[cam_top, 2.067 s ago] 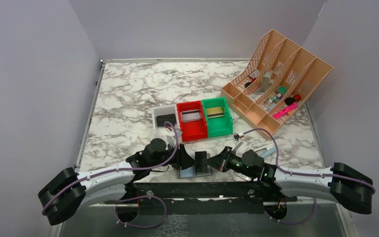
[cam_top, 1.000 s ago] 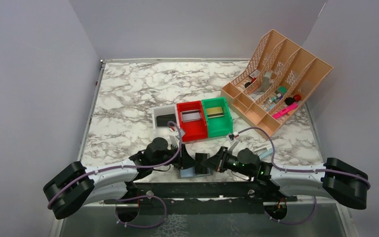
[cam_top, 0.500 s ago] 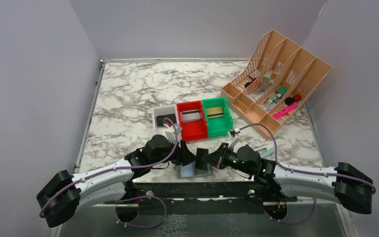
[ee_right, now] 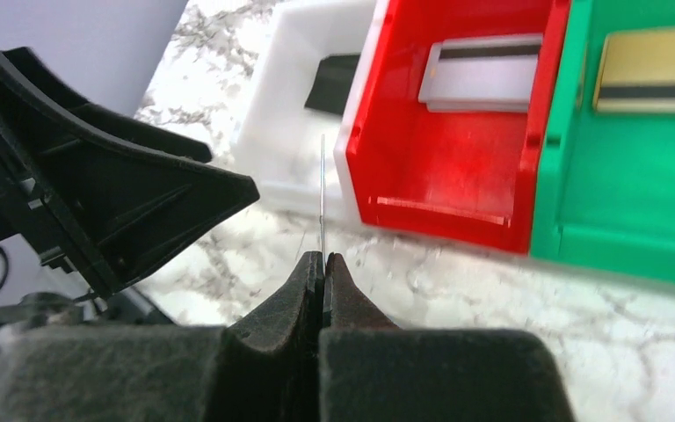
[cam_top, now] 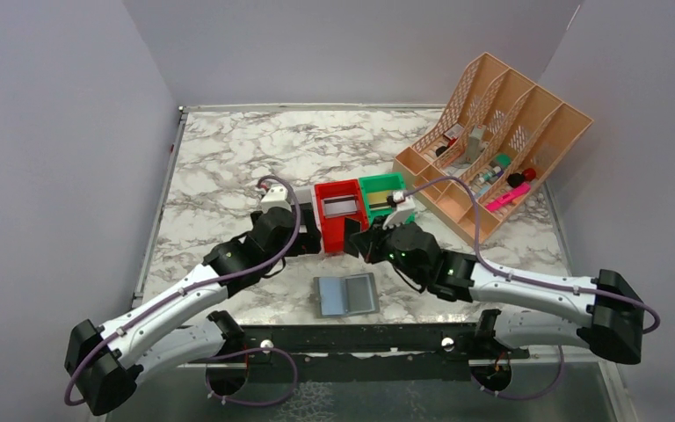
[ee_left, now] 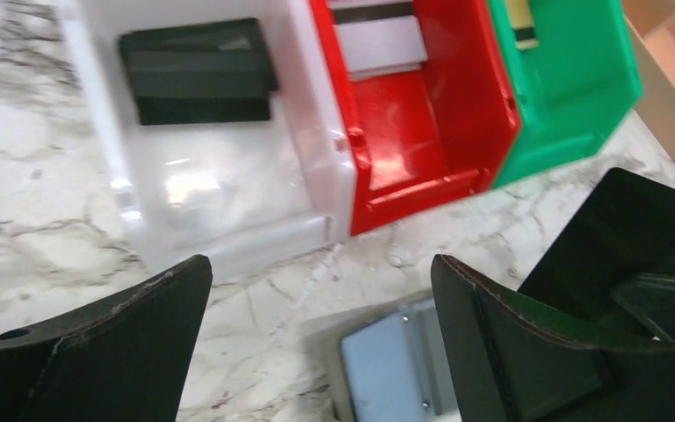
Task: Take the credit cards out of the card holder
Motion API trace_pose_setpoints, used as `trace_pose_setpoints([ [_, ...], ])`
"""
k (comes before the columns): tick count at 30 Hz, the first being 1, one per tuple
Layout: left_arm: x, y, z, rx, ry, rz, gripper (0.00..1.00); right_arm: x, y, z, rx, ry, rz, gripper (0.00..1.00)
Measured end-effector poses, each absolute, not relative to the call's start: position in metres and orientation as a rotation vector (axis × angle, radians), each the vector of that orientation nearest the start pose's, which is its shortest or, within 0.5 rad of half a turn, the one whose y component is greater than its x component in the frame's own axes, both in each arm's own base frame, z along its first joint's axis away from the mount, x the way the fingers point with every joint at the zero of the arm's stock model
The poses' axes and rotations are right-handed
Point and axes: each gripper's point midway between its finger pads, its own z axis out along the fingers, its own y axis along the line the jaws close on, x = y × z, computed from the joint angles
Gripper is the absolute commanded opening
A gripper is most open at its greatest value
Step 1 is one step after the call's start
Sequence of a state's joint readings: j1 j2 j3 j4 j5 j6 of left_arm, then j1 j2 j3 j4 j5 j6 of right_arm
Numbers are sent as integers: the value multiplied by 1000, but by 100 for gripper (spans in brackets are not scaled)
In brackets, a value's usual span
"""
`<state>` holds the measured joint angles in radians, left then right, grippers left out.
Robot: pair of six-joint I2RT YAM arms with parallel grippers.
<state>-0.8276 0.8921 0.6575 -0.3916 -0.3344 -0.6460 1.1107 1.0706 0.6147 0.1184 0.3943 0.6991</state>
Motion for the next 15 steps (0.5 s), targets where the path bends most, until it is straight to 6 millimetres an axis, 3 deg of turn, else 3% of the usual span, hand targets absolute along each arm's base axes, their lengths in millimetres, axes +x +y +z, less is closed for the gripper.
trace_pose_setpoints([
  [11, 250, -109, 184, -183, 2145, -152, 99, 249, 370, 195, -410, 1904, 597, 1],
  [15, 257, -77, 180, -260, 2147, -49, 99, 261, 388, 190, -491, 1892, 532, 1],
])
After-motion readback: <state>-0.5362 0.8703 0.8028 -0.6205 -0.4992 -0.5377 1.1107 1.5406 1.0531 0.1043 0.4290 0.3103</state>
